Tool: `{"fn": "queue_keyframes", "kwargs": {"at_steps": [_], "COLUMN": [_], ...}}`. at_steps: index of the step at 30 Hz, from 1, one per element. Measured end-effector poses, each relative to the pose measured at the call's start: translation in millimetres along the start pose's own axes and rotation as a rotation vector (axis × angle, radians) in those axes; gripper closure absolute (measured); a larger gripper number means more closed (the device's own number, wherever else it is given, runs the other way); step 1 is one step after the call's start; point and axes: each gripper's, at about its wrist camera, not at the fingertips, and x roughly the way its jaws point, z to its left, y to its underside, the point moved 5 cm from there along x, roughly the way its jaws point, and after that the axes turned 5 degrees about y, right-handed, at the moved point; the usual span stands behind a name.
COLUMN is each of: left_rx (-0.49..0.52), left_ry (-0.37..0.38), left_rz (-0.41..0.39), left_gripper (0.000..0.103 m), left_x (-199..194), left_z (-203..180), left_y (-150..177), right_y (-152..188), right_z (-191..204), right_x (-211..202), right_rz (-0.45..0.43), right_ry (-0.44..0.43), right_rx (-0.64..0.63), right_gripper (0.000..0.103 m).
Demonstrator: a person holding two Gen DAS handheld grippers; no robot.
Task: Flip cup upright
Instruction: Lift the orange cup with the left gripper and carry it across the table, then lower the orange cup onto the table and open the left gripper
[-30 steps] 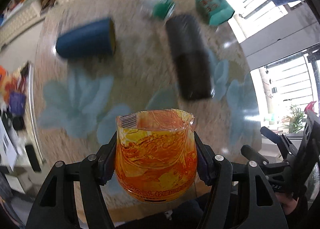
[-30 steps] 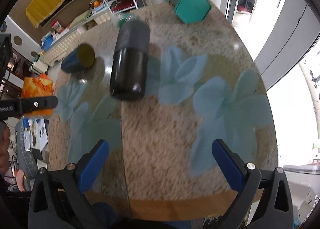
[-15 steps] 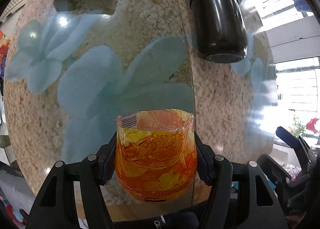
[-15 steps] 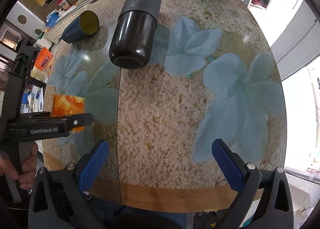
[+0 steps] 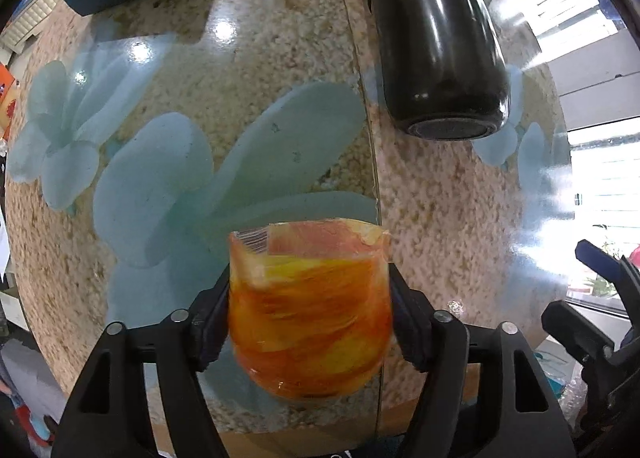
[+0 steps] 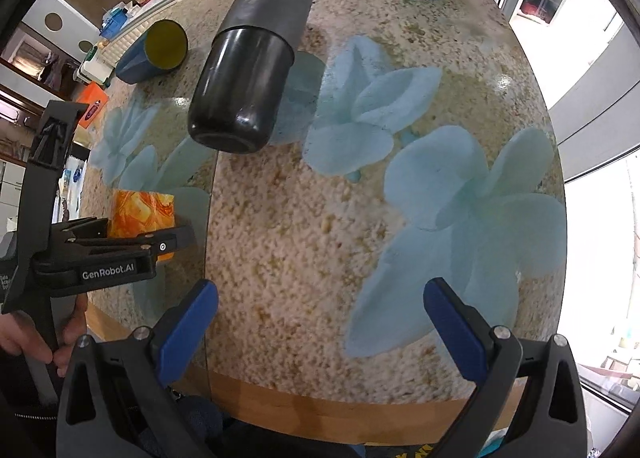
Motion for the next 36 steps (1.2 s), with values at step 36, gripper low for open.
{"fn": "queue_keyframes", "kwargs": {"at_steps": [36], "left_rx": [0.003], "left_ry": [-0.035], "left_rz": [0.032], "left_gripper": [0.0], "left_x": [-70.9], "left_z": [19.9], "left_y": [-4.8], "right_y": [-9.9], "right_z": [-16.4], "right_x": [-0.1], "right_rz": [-0.017], "right_ry": [-0.111], "right_rx": [0.02], "right_gripper": [0.0]}}
